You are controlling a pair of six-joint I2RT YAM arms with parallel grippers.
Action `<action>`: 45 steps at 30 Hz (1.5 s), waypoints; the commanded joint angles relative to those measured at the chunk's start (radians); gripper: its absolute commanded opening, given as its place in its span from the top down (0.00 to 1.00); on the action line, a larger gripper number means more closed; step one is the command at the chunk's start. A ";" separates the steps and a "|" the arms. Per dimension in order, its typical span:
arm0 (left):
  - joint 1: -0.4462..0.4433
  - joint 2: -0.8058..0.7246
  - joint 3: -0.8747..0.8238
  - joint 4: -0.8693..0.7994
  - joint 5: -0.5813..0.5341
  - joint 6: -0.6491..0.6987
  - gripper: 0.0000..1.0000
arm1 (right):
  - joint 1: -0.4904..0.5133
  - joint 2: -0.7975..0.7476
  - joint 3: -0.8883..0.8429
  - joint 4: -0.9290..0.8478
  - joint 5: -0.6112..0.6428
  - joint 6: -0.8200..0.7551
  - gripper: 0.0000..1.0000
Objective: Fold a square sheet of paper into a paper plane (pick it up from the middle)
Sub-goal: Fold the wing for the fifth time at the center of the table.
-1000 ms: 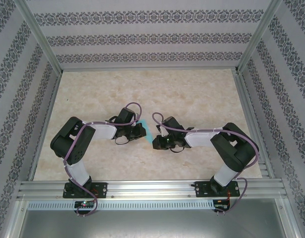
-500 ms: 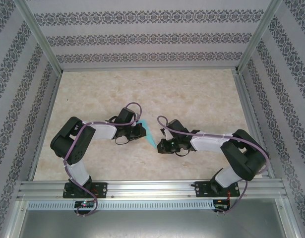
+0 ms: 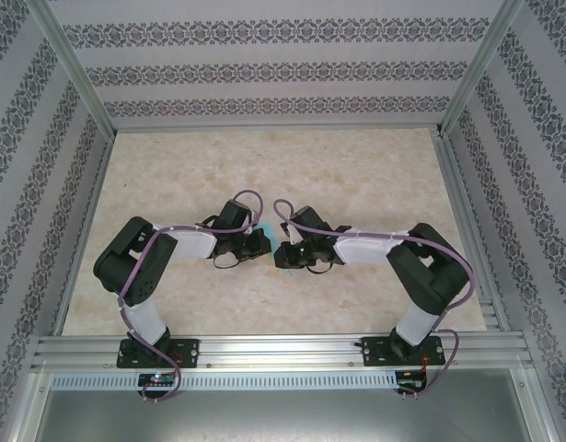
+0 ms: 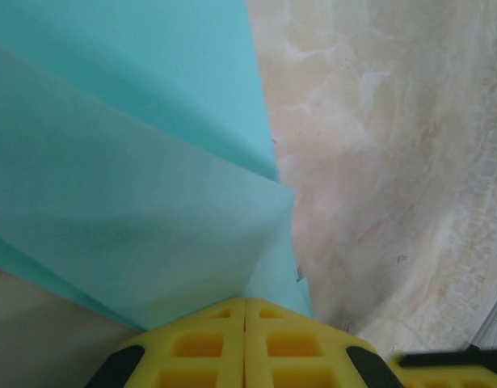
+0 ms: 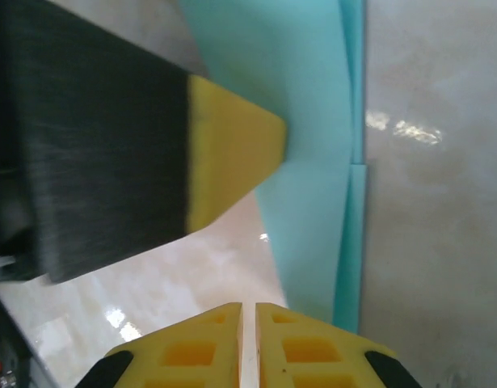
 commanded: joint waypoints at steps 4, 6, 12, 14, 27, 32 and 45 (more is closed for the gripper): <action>0.002 0.037 0.004 -0.047 -0.047 0.033 0.93 | 0.003 0.060 -0.006 0.024 0.004 0.004 0.88; 0.002 0.036 0.012 -0.052 -0.042 0.042 0.93 | 0.002 0.060 -0.036 0.024 0.006 0.002 0.87; 0.003 0.040 0.047 -0.103 -0.044 0.089 0.93 | -0.005 0.036 -0.141 0.034 -0.005 0.002 0.88; 0.002 0.048 0.046 -0.103 -0.045 0.087 0.93 | -0.006 0.011 -0.171 0.042 -0.015 0.005 0.88; 0.001 0.054 0.034 -0.077 -0.022 0.075 0.93 | -0.008 -0.130 -0.119 0.080 0.010 0.015 0.88; 0.002 0.055 0.034 -0.067 -0.008 0.071 0.93 | -0.009 -0.026 -0.041 0.090 0.007 0.009 0.88; -0.001 0.031 0.013 0.077 0.116 0.073 0.92 | -0.016 0.069 -0.087 0.104 0.029 0.038 0.93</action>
